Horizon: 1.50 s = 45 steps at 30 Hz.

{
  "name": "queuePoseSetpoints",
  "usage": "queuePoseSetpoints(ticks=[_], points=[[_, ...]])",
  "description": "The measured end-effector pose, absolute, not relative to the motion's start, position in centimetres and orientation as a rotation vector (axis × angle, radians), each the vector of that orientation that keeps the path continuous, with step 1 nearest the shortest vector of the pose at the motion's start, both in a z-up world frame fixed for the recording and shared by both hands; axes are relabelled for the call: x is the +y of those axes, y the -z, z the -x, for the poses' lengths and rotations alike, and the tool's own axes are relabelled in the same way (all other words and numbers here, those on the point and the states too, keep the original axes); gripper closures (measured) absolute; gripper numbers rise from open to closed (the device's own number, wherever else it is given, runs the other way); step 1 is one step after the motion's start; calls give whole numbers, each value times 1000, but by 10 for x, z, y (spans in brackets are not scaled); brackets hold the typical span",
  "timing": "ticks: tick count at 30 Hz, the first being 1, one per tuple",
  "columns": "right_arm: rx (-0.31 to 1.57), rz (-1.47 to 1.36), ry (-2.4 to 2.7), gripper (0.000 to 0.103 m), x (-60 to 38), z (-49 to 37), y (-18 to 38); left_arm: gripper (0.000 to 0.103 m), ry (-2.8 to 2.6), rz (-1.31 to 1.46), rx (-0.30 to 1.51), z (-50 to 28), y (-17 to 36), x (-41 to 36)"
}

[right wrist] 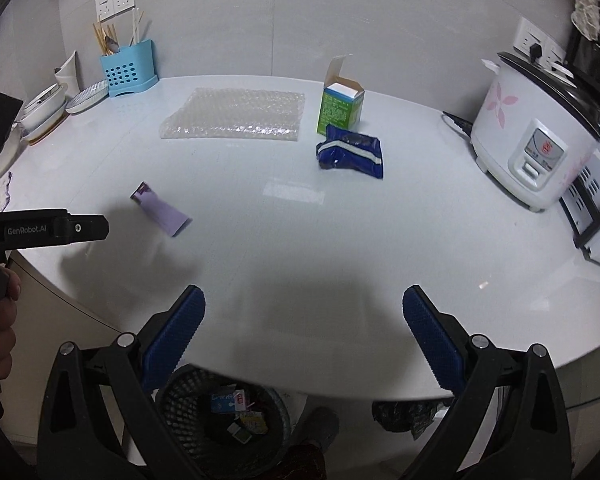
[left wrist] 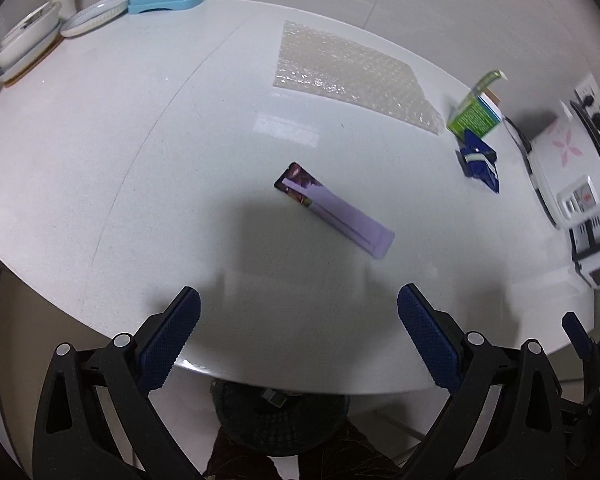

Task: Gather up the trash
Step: 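Grasp the purple stick wrapper with the left tool while the right tool grasps the blue snack wrapper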

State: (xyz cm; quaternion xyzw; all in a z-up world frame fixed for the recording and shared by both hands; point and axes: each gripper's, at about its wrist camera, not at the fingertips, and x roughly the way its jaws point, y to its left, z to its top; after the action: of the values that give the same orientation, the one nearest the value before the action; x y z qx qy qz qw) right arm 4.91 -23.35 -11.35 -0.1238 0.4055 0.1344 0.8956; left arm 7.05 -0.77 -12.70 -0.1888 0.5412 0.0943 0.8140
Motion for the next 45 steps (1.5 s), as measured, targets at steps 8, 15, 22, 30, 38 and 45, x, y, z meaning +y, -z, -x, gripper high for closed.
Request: queuePoseSetpoints(ticks=[8, 15, 22, 30, 38, 45], points=[[850, 238, -279, 8, -257, -103, 109, 6, -345, 405, 1161, -105, 135, -18], [877, 230, -261, 8, -264, -145, 114, 7, -441, 454, 1179, -134, 150, -21], [933, 169, -244, 8, -266, -194, 120, 7, -489, 482, 1222, -152, 160, -21], [977, 155, -261, 8, -245, -244, 126, 20, -510, 495, 1299, -156, 170, -18], [1056, 154, -237, 8, -229, -283, 146, 76, -483, 446, 1360, -164, 165, -18], [1115, 162, -226, 15, -222, -298, 164, 88, -423, 472, 1342, -164, 164, -10]])
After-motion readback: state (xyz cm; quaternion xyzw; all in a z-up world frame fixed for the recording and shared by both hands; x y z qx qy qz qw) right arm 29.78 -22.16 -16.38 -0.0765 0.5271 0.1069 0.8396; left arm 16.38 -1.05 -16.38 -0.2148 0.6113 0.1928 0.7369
